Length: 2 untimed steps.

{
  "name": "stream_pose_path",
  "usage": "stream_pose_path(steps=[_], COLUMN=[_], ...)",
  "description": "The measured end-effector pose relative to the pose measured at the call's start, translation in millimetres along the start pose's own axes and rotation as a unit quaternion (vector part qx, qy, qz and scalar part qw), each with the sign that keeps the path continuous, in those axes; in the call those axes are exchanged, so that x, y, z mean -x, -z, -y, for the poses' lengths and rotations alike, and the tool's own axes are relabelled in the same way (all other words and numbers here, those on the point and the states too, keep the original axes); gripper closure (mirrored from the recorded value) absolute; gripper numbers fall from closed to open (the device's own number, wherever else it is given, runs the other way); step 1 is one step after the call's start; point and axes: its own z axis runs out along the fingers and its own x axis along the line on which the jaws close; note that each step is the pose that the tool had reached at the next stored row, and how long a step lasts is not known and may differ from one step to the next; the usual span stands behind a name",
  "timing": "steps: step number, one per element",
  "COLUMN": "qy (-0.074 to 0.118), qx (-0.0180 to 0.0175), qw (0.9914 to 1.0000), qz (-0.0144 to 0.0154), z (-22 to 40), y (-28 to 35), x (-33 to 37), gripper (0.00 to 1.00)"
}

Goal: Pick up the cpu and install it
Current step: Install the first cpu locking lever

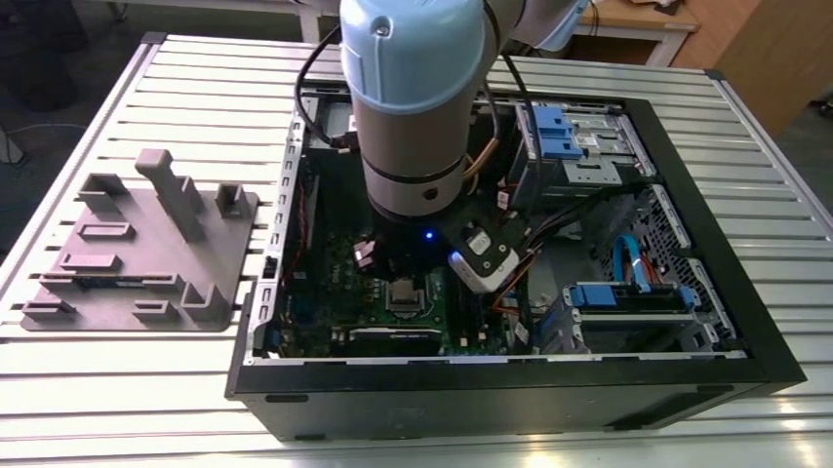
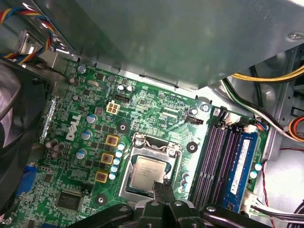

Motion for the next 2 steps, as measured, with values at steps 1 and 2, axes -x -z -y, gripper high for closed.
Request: stream_pose_path(steps=[1,2], qy=[0.000,0.000], qx=[0.0000,0.0000], qw=[1.00000,1.00000], qz=[0.0000,0.0000], z=[0.0,0.0], y=[0.0,0.0], x=[0.0,0.0], gripper=[0.90,0.90])
